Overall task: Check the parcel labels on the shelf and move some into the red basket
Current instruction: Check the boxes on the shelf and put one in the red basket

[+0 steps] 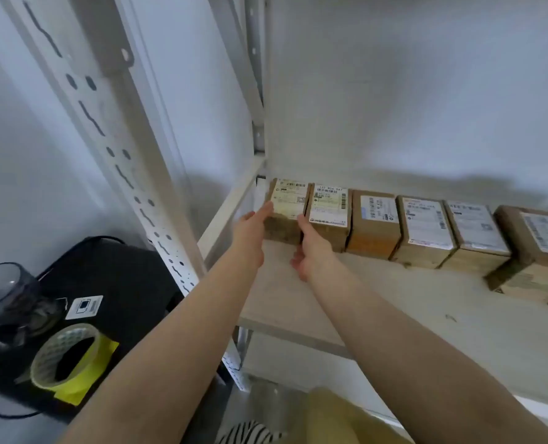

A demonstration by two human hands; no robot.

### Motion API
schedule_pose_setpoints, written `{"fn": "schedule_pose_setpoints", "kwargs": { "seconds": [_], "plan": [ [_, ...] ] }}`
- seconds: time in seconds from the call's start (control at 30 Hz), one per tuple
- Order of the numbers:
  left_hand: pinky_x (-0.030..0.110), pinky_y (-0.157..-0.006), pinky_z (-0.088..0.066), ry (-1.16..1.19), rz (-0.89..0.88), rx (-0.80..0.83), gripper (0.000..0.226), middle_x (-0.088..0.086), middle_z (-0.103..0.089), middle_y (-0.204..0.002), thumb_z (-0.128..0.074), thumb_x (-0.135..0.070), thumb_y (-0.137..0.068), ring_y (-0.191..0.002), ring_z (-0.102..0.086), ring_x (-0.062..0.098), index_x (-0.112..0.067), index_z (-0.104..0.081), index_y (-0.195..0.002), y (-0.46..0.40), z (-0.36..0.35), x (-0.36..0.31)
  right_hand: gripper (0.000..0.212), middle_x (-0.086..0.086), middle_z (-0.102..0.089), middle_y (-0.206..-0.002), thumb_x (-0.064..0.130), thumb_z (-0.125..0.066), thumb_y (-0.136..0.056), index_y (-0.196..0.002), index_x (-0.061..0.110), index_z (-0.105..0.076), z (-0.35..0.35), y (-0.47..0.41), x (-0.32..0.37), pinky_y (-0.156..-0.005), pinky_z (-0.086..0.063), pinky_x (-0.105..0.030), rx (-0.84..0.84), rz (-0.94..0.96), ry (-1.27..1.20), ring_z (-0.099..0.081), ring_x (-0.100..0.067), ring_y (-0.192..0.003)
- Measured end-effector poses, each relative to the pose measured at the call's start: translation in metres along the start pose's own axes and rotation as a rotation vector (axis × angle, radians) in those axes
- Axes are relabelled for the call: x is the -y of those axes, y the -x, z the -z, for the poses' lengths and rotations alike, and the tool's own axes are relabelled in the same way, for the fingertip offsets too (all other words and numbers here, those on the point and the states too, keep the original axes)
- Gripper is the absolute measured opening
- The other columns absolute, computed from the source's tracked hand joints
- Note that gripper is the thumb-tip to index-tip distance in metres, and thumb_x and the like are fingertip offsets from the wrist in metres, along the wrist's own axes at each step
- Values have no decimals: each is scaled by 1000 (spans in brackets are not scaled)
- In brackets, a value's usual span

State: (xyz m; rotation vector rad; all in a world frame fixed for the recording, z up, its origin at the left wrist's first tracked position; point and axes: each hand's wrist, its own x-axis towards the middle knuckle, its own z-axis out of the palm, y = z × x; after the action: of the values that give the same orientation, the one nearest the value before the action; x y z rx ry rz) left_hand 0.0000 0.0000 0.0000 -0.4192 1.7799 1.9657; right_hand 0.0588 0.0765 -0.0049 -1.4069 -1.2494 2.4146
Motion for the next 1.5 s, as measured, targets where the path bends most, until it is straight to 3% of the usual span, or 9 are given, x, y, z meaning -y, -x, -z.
{"fn": "schedule_pose_setpoints", "kwargs": {
  "seconds": [0.1, 0.2, 0.47, 0.6, 0.77, 0.9, 1.1, 1.27, 1.5],
  "plan": [
    [34, -91, -33, -28, -23, -10, 67, 10, -53, -140, -71, -39, -85, -128, -46, 29, -13, -48, -142, -16, -1, -2, 76, -9, -53, -140, 48, -73, -85, -147, 15, -46, -8, -7, -1, -112, -41, -41, -19, 3, -37, -50, -27, -123],
    [36, -96, -36, -14, -49, -11, 66, 10, -54, -139, -71, -37, -85, -127, -47, 30, -14, -47, -142, -33, -1, 0, 71, -3, -54, -109, 50, -73, -84, -142, 14, -52, -19, -17, -4, -100, -46, -38, -50, -4, -66, -48, -20, -93],
    [30, -87, -42, -115, -136, 20, 50, 6, -62, -114, -70, -35, -87, -107, -57, 24, -7, -58, -127, -55, -2, 9, 70, -5, -53, -109, 54, -68, -86, -138, 10, -53, -32, -29, -9, -102, -47, -43, -135, 29, -72, -49, -23, -95],
    [29, -84, -45, -142, -179, 5, 41, 7, -63, -108, -70, -29, -88, -98, -58, 23, -9, -61, -122, -56, -1, 11, 64, -1, -50, -82, 54, -67, -87, -132, 11, -58, -32, -31, -12, -68, -45, -33, -151, 53, -36, -41, -17, -66],
    [34, -95, -50, -63, -212, 6, 34, 7, -66, -116, -67, -22, -90, -104, -62, 23, -10, -60, -122, -51, 18, 23, 54, -7, -54, -117, 39, -74, -87, -130, 11, -58, -22, -27, -21, -85, -49, -37, -64, 51, -44, -52, -23, -107],
    [39, -102, -49, 106, -206, 108, 28, 9, -67, -118, -64, -7, -91, -111, -64, 24, -12, -57, -118, -46, 33, 42, 33, -2, -64, -107, 29, -75, -87, -113, 13, -63, -10, -28, -30, -90, -53, -37, 15, 101, -50, -59, -16, -94],
    [29, -94, -51, 249, -223, 215, 34, 13, -65, -125, -60, 1, -92, -115, -63, 22, -9, -53, -124, -31, 44, 50, 57, -4, -68, -126, 33, -78, -84, -134, 15, -59, 2, -31, -47, -97, -52, -37, 35, 311, 53, -61, -20, -115],
    [32, -98, -52, 240, -236, 270, 40, 6, -69, -121, -64, 1, -89, -115, -64, 18, -12, -57, -125, -22, 47, 56, 44, -1, -73, -113, 22, -75, -87, -128, 12, -63, 18, -26, -54, -91, -52, -29, 56, 462, 24, -67, -15, -105],
    [34, -98, -52, 228, -254, 289, 41, 6, -69, -123, -68, -1, -86, -116, -65, 18, -18, -60, -122, -25, 52, 66, 47, -2, -74, -118, 20, -76, -86, -131, 14, -63, 24, -30, -62, -102, -50, -34, 87, 511, 22, -66, -16, -115]
  ]
}}
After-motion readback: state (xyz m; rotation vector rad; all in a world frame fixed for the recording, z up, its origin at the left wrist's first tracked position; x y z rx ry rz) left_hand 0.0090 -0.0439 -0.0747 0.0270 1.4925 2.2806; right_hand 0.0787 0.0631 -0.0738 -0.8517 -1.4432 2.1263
